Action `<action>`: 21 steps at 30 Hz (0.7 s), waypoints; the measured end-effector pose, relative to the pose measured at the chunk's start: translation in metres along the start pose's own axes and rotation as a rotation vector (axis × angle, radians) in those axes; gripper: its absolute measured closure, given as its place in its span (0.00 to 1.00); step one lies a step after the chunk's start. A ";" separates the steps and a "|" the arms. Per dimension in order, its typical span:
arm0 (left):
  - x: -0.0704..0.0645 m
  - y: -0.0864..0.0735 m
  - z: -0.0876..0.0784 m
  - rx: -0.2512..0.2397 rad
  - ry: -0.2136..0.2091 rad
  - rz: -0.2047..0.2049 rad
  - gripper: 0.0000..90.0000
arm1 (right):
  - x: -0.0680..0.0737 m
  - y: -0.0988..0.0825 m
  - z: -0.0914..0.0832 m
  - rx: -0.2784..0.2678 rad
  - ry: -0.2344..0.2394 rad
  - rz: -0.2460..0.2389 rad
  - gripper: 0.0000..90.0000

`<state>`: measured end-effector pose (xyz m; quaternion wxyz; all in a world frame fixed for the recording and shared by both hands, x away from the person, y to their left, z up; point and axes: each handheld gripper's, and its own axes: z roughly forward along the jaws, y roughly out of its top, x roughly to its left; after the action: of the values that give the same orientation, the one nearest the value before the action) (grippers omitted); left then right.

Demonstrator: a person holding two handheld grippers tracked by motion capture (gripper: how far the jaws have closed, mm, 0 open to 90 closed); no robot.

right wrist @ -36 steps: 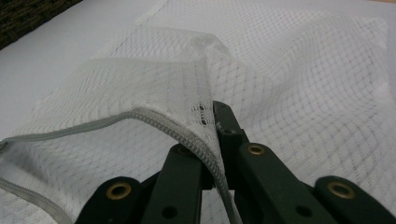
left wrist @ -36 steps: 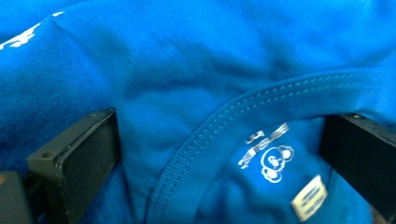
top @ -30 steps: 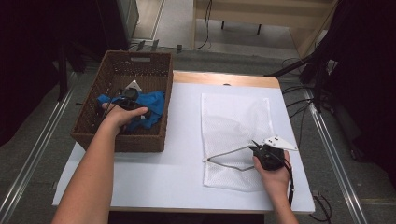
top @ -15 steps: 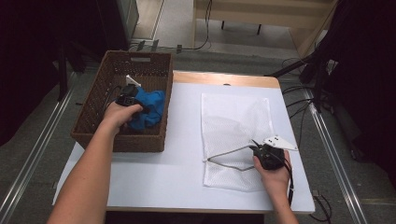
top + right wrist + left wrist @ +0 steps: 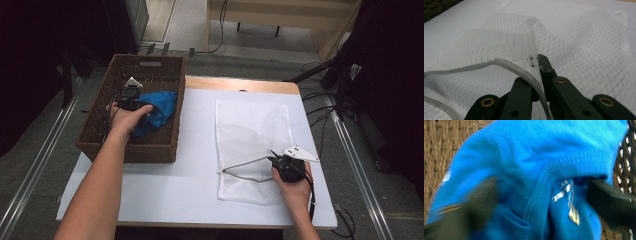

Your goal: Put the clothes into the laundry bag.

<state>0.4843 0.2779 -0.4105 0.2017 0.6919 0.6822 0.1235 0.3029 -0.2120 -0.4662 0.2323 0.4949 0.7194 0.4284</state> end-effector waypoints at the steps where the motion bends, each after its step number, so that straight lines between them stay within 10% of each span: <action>1: 0.001 0.001 -0.001 -0.009 0.021 -0.008 0.00 | 0.000 0.000 0.000 -0.001 0.001 -0.001 1.00; 9: 0.001 0.003 0.025 0.143 0.182 0.019 0.00 | 0.000 -0.001 0.000 0.003 0.003 0.005 1.00; 14: -0.002 0.008 0.032 0.176 0.162 -0.003 0.00 | -0.003 -0.003 0.001 0.006 0.003 0.010 1.00; 21: -0.014 0.007 0.026 0.194 0.127 0.127 0.11 | -0.002 -0.003 0.002 0.010 0.002 0.004 1.00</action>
<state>0.5016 0.2607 -0.4287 0.0819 0.7405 0.6573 0.1132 0.3038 -0.2136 -0.4702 0.2280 0.4973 0.7208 0.4257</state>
